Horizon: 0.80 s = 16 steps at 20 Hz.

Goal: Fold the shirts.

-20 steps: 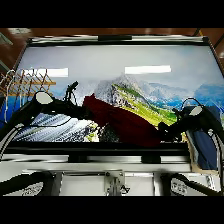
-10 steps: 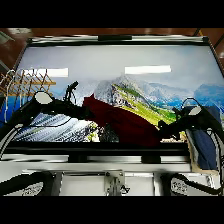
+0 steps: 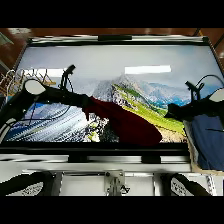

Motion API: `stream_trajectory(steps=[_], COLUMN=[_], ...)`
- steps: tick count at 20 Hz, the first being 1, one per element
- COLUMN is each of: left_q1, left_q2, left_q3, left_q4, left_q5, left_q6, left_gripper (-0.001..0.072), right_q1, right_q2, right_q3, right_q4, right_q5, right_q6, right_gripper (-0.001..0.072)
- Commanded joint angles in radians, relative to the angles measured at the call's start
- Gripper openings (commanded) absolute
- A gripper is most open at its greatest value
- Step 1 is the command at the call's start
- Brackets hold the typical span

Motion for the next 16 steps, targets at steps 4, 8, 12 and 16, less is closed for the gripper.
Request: stream_trajectory(steps=[4, 8, 12, 16], left_q1=[0.0, 0.0, 0.0, 0.0], left_q2=[-0.002, -0.004, -0.004, -0.004], left_q3=[0.145, 0.146, 0.146, 0.146], left_q4=[0.044, 0.089, 0.089, 0.089], left_q5=[-0.053, -0.082, -0.094, -0.095], left_q6=[0.01, 0.01, 0.01, 0.01], left_gripper=[0.0038, 0.0038, 0.0039, 0.0039], right_q1=[-0.056, -0.037, -0.029, -0.019], right_q2=[-0.011, -0.064, -0.124, -0.129], right_q3=[-0.111, -0.358, -0.457, -0.458], right_q4=[-0.129, 0.07, 0.224, 0.259], right_q5=[0.129, -0.083, -0.203, -0.332], right_q6=[0.05, 0.07, 0.026, 0.086], right_gripper=[0.0583, 0.0584, 0.0583, 0.0562])
